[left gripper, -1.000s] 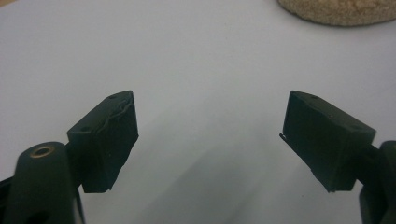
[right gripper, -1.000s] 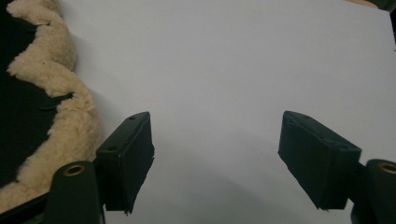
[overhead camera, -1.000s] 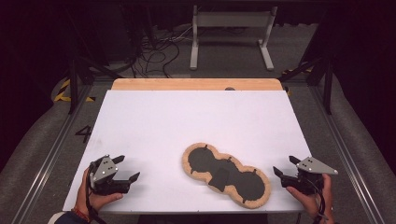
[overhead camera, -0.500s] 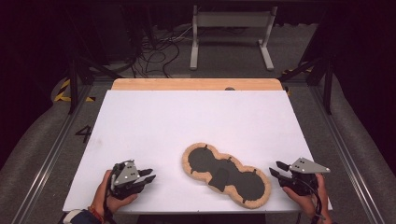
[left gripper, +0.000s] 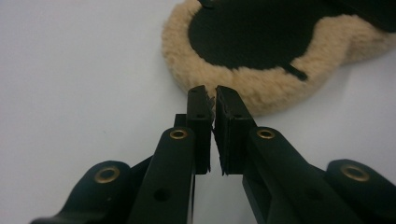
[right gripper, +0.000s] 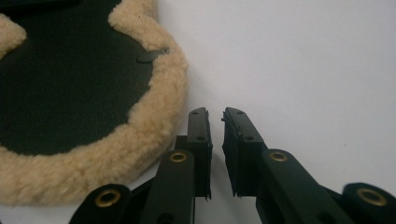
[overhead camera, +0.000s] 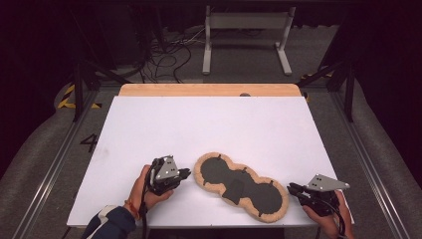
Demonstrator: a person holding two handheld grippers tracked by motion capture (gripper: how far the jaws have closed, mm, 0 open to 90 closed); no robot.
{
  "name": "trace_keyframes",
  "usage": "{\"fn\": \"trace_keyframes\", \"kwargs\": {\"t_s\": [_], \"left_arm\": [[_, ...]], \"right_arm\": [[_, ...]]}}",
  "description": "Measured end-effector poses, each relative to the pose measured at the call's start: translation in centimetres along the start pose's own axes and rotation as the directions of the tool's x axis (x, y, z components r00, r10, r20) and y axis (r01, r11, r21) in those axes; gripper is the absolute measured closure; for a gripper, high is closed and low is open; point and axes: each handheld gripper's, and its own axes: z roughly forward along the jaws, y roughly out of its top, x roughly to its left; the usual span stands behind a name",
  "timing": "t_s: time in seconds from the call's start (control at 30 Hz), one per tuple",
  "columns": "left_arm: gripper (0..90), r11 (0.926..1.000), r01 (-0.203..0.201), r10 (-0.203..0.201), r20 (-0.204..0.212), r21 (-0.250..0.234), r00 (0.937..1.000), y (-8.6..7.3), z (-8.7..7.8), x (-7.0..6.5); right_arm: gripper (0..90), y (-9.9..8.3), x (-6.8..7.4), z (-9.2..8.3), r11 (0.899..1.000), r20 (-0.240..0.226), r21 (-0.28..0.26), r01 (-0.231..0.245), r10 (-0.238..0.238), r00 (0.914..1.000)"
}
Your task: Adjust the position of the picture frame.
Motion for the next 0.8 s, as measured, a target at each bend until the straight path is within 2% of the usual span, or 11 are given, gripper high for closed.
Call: {"fn": "trace_keyframes", "kwargs": {"t_s": [0.07, 0.1, 0.13, 0.17, 0.2, 0.33, 0.47, 0.5, 0.57, 0.7, 0.8], "left_arm": [[85.7, 0.9999, 0.011, -0.011, 0.037, 0.0, 0.9993, 0.3, 0.6, 0.5], [87.2, 0.9999, 0.011, -0.011, 0.037, 0.0, 0.9993, 0.3, 0.6, 0.5], [87.1, 0.9998, -0.007, 0.007, 0.036, 0.018, 0.9993, 0.3, 0.8, 0.4], [86.8, 0.9992, -0.021, 0.019, 0.059, 0.033, 0.9981, 0.3, 1.0, 0.2], [86.2, 0.9984, -0.034, 0.031, 0.059, 0.045, 0.9978, 0.2, 1.1, -0.1], [85.2, 0.9974, -0.035, 0.032, 0.06, 0.063, 0.9977, 0.2, 1.6, -0.2], [84.5, 0.9966, -0.029, 0.027, 0.019, 0.078, 0.9994, 0.1, 1.6, 0.3], [83.5, 0.9966, -0.01, 0.009, 0.013, 0.081, 0.9999, 0.0, 1.7, 0.5], [82.7, 0.9949, -0.005, 0.003, 0.023, 0.101, 0.9997, -0.2, 1.9, 0.8], [82.7, 0.992, -0.026, 0.023, 0.028, 0.123, 0.9994, -0.4, 2.1, 1.0], [82.3, 0.993, -0.012, 0.01, 0.017, 0.117, 0.9998, -0.6, 2.1, 1.4]], "right_arm": [[84.0, -0.2, 0.3, -0.3, 1.0, 0.006, 0.019, -0.008, 0.008, 1.0], [84.8, -0.4, 0.5, -0.6, 1.0, 0.006, 0.027, -0.015, 0.015, 0.9999], [85.7, -0.5, 0.7, -0.8, 0.999, 0.009, 0.037, -0.02, 0.019, 0.9998], [86.4, -0.6, 0.8, -1.0, 0.999, 0.009, 0.044, -0.024, 0.023, 0.9997], [87.0, -0.7, 0.9, -1.1, 0.998, 0.004, 0.047, -0.03, 0.03, 0.9995], [89.2, -1.0, 1.2, -1.3, 0.996, -0.022, 0.071, -0.06, 0.062, 0.9979], [88.5, -0.7, 2.0, -1.0, 0.994, -0.041, 0.086, -0.062, 0.066, 0.997], [90.0, -0.5, 2.2, -0.7, 0.994, -0.044, 0.088, -0.061, 0.065, 0.9969], [90.0, 0.0, 2.7, -0.4, 0.993, -0.007, 0.104, -0.053, 0.054, 0.9985], [90.0, -0.1, 2.7, -0.3, 0.993, -0.004, 0.096, -0.075, 0.076, 0.9971], [90.0, 0.1, 2.9, 0.0, 0.993, 0.026, 0.091, -0.078, 0.076, 0.9967]]}}
